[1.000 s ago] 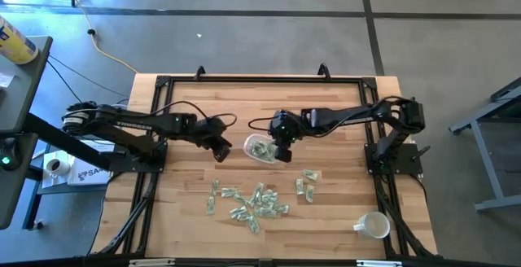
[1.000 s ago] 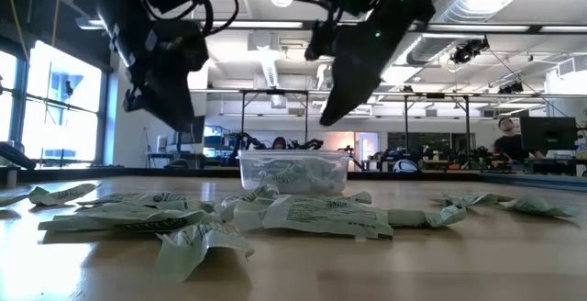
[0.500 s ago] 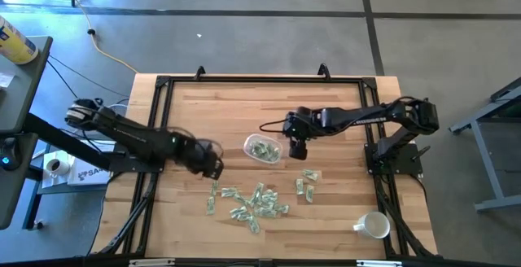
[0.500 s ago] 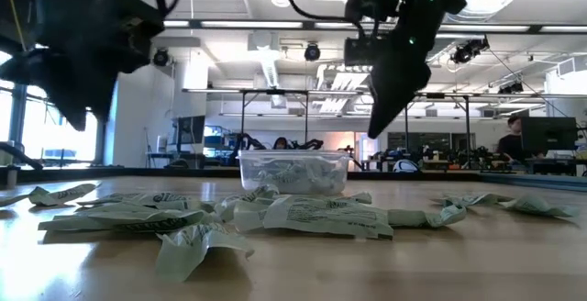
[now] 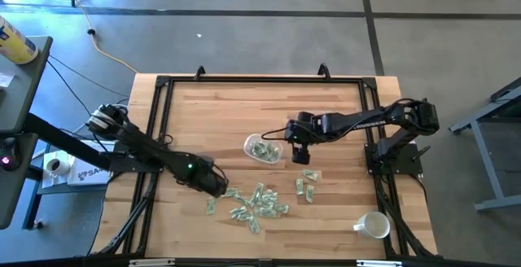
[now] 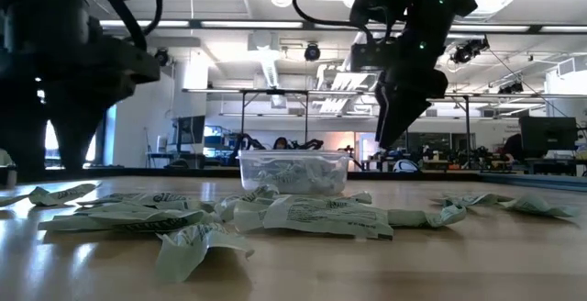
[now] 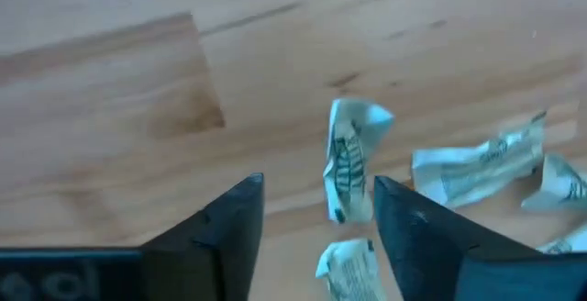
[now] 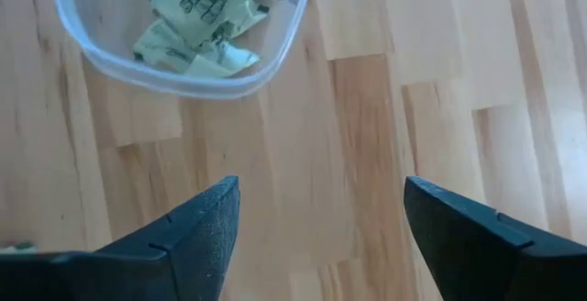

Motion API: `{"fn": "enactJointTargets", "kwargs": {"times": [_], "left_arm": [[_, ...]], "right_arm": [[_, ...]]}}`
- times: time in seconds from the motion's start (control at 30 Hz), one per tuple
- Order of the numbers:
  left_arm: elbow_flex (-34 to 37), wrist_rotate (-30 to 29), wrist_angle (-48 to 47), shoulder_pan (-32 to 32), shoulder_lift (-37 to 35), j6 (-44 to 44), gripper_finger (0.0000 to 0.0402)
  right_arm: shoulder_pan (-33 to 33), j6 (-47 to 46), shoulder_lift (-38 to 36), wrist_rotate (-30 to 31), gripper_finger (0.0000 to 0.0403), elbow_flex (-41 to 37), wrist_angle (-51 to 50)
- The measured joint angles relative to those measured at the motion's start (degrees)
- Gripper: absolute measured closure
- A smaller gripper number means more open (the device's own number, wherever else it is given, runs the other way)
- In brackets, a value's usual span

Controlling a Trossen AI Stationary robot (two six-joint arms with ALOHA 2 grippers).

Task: Pick and place Stevia / Truvia into bins
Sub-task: Put the stevia packet into the transparent container

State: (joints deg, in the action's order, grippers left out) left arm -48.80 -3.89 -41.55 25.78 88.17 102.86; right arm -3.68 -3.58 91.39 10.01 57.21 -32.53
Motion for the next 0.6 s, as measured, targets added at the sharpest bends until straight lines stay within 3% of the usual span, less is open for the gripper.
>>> {"fn": "enactJointTargets", "kwargs": {"times": [0.13, 0.27, 0.6], "left_arm": [[-0.03, -1.75, 1.45, -0.70, 1.28, -1.56, 0.0122], [0.03, -2.28, 1.40, -2.05, 2.76, -3.81, 0.0125], [0.64, -0.11, 0.74, -6.15, 4.82, -13.66, 0.0279]], "right_arm": [[0.56, 0.01, 0.00, -0.01, 0.0107, 0.02, -2.81], [0.83, 0.01, 0.00, 0.43, 0.0107, 0.02, -4.96], [0.66, -0.02, -2.75, 2.52, 0.0107, 0.02, -3.88]]}}
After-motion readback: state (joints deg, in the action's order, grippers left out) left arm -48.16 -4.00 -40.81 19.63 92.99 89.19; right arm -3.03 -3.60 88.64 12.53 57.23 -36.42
